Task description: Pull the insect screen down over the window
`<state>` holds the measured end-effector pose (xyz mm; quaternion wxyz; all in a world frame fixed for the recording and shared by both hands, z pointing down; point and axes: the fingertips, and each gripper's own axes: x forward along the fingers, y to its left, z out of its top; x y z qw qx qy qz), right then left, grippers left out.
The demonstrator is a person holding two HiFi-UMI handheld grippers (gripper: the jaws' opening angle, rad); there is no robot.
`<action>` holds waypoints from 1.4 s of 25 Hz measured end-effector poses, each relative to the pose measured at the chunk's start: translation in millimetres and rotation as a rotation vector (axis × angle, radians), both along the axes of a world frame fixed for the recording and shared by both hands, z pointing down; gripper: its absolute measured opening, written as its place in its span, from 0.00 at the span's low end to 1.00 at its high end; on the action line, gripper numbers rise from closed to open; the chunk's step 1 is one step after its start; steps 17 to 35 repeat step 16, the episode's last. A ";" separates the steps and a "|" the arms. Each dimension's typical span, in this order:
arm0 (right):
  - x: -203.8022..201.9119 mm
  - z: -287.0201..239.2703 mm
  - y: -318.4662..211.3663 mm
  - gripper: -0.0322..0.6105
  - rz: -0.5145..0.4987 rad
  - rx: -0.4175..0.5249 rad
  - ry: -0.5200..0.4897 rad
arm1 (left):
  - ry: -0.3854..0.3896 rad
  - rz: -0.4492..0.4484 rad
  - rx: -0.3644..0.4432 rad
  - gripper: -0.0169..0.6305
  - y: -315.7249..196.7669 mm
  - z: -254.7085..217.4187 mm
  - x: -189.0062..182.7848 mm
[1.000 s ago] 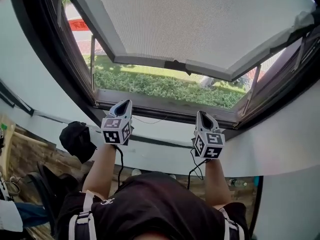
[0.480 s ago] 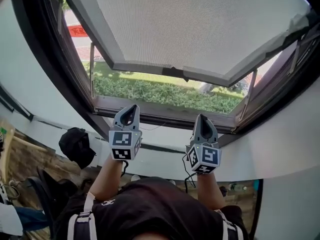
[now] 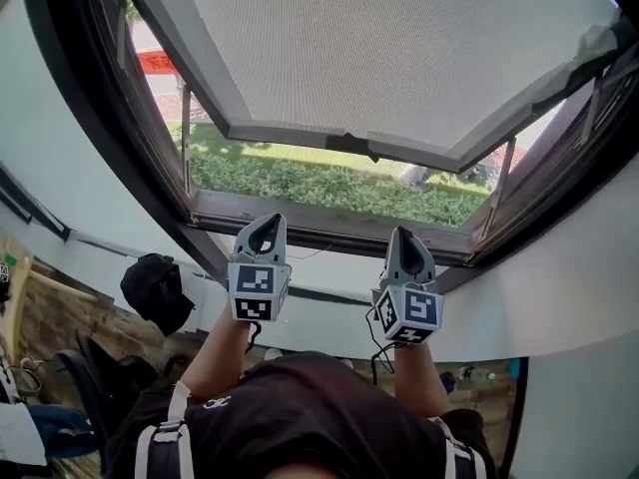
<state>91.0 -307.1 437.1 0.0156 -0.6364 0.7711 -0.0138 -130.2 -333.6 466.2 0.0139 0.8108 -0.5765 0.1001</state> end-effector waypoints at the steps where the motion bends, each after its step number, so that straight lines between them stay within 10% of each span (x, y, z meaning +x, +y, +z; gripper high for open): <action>1: -0.1 -1.5 0.0 0.05 0.005 0.006 0.009 | -0.006 -0.004 0.002 0.04 0.3 -0.2 -0.3; 35: -1.0 -2.1 8.6 0.05 0.001 0.006 0.055 | -0.010 0.003 0.007 0.04 14.8 -1.8 -1.1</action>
